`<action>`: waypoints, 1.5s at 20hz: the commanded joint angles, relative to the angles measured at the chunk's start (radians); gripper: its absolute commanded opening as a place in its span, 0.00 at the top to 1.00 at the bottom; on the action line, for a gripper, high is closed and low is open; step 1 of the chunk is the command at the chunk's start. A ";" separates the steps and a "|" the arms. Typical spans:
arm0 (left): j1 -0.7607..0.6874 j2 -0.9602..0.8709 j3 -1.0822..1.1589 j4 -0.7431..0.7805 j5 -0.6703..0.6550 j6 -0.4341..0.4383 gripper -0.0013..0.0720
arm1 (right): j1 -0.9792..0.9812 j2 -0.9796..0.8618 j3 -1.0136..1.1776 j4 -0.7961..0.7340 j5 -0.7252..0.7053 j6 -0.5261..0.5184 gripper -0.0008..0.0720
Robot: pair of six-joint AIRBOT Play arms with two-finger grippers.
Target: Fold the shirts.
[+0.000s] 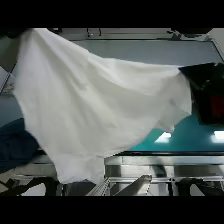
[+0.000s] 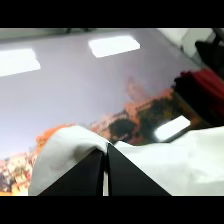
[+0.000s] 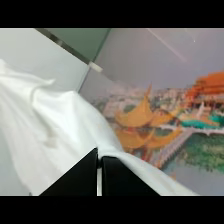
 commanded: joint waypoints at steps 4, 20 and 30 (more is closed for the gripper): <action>-0.086 -0.525 0.167 0.132 0.091 -0.054 0.95 | 0.091 -0.476 -0.070 0.183 -0.417 -0.380 0.97; 0.346 -0.211 -0.112 0.147 -0.324 -0.204 0.99 | -0.270 -0.461 0.128 -0.066 0.165 -0.241 0.49; 0.366 0.052 -0.998 0.137 -0.037 -0.135 0.61 | -0.365 -0.445 -0.158 -0.097 0.285 -0.310 0.61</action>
